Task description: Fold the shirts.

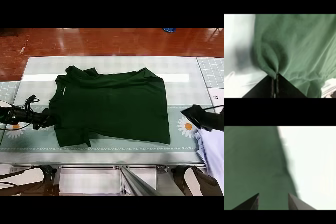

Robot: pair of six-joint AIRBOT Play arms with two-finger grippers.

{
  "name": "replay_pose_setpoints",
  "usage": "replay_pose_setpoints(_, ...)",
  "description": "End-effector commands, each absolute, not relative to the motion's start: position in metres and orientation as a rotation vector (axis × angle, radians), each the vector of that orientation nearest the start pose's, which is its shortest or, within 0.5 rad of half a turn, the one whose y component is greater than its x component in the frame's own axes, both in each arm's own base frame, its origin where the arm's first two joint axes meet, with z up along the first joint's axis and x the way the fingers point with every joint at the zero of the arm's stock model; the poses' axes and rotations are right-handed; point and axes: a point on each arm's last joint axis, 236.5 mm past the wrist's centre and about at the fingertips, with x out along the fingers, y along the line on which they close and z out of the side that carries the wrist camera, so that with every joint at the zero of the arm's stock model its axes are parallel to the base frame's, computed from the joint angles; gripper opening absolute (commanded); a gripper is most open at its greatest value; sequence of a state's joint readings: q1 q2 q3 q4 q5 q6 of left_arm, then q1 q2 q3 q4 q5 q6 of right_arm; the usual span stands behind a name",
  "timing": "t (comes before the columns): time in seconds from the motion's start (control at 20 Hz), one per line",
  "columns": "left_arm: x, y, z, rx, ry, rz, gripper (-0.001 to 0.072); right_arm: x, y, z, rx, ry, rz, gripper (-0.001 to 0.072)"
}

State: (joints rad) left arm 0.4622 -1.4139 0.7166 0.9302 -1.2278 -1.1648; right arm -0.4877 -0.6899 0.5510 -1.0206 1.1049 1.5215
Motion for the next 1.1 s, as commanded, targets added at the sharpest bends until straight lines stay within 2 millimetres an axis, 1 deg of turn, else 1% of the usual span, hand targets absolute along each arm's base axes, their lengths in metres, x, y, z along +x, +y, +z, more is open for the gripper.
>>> replay_pose_setpoints(0.0, 0.261, -0.026, -0.103, -0.803, 1.585, -0.3, 0.0016, 0.218, -0.033, -0.023, 0.781, 1.202, -0.22, 0.0411)
replay_pose_setpoints(0.1, 0.263, -0.026, -0.102, -0.805, 1.579, -0.299, 0.0016, 0.191, -0.014, -0.044, 0.794, 1.32, -0.174, 0.0412)
replay_pose_setpoints(0.2, 0.263, -0.026, -0.102, -0.806, 1.58, -0.299, 0.0017, 0.173, 0.002, -0.062, 0.813, 1.397, -0.15, 0.0412)
replay_pose_setpoints(0.25, 0.263, -0.026, -0.102, -0.808, 1.58, -0.297, 0.0017, 0.167, 0.009, -0.068, 0.823, 1.426, -0.139, 0.0411)
replay_pose_setpoints(0.35, 0.263, -0.026, -0.102, -0.808, 1.58, -0.297, 0.0016, 0.166, 0.02, -0.071, 0.851, 1.464, -0.097, 0.0411)
replay_pose_setpoints(0.45, 0.263, -0.027, -0.102, -0.808, 1.58, -0.297, 0.0016, 0.161, 0.023, -0.08, 0.88, 1.527, -0.089, 0.0411)
replay_pose_setpoints(0.7, 0.265, -0.024, -0.104, -0.802, 1.569, -0.285, 0.0016, 0.164, 0.035, -0.097, 0.973, 1.609, -0.034, 0.041)
replay_pose_setpoints(0.75, 0.266, -0.024, -0.104, -0.801, 1.565, -0.281, 0.0016, 0.166, 0.034, -0.101, 0.985, 1.607, -0.044, 0.041)
replay_pose_setpoints(0.8, 0.267, -0.023, -0.104, -0.8, 1.564, -0.28, 0.0017, 0.171, 0.033, -0.104, 1.001, 1.594, -0.053, 0.041)
replay_pose_setpoints(0.9, 0.268, -0.023, -0.105, -0.799, 1.558, -0.275, 0.0016, 0.187, 0.036, -0.106, 1.05, 1.54, -0.048, 0.0406)
replay_pose_setpoints(0.95, 0.269, -0.023, -0.105, -0.802, 1.553, -0.274, 0.0017, 0.193, 0.039, -0.109, 1.052, 1.532, -0.04, 0.0406)
replay_pose_setpoints(1.05, 0.272, -0.025, -0.103, -0.815, 1.542, -0.276, 0.0017, 0.197, 0.057, -0.117, 1.004, 1.568, 0.002, 0.0406)
